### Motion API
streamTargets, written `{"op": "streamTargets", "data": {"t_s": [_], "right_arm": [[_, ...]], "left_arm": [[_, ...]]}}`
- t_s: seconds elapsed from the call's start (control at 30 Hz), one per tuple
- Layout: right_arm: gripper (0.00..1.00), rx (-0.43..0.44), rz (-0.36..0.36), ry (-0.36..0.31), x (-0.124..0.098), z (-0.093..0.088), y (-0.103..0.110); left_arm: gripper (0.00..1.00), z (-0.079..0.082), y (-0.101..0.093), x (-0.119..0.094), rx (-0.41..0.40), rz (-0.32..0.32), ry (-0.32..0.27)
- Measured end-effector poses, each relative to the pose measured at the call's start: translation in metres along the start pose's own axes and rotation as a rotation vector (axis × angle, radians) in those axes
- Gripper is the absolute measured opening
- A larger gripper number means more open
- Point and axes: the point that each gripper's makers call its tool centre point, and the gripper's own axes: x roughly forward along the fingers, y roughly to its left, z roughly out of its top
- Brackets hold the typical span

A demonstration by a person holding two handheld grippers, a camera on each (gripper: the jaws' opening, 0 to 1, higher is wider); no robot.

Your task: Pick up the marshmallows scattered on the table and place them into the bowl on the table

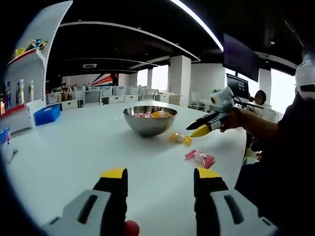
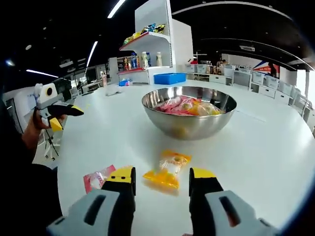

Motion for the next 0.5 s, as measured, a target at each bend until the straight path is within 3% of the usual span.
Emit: {"op": "streamTargets", "data": {"t_s": [0.5], "right_arm": [[0.41, 0.035, -0.011, 0.043, 0.022, -0.007, -0.001]], "left_arm": [[0.54, -0.005, 0.001, 0.000, -0.011, 0.003, -0.002]]}}
